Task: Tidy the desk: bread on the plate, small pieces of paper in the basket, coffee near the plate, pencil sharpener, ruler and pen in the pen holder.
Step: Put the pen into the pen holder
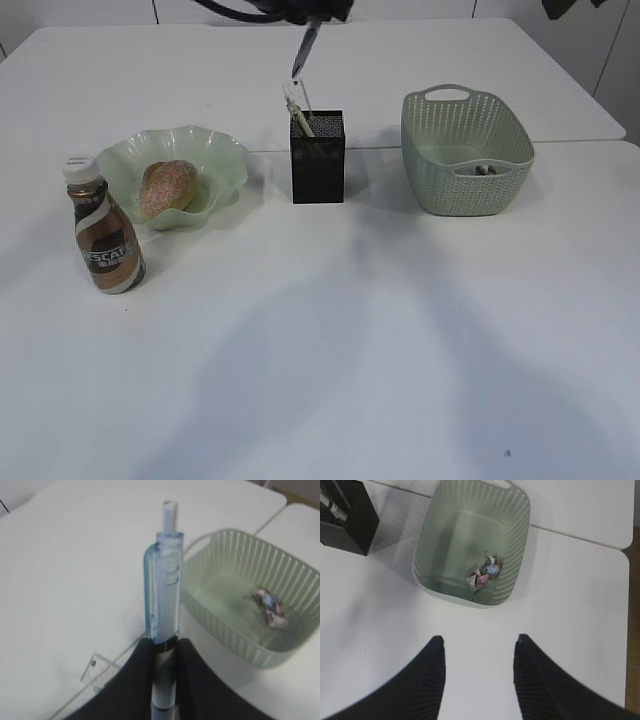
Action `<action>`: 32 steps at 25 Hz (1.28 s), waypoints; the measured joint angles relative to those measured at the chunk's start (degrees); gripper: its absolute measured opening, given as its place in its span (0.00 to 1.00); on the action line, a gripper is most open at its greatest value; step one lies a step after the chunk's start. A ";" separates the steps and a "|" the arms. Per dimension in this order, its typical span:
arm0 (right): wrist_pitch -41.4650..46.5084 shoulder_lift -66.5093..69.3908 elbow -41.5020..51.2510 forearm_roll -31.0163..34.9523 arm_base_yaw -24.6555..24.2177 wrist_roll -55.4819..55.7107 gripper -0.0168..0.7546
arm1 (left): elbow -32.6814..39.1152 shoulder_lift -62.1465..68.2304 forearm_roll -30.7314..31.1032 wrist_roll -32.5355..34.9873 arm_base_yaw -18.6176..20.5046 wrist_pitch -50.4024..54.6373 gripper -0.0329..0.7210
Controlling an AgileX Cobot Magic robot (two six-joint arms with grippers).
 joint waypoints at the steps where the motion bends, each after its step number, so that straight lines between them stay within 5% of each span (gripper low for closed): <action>1: -0.13 0.00 0.00 -0.04 0.00 0.00 0.50 | 0.00 0.14 -0.11 0.00 0.00 -2.22 0.14; 19: -0.71 0.00 0.00 -1.36 0.00 -0.19 0.50 | 0.00 7.51 -5.12 0.00 0.00 -23.88 0.14; 32: -1.15 0.00 0.00 -1.97 0.00 -0.34 0.50 | 0.00 10.40 -7.18 0.00 -0.22 -25.48 0.14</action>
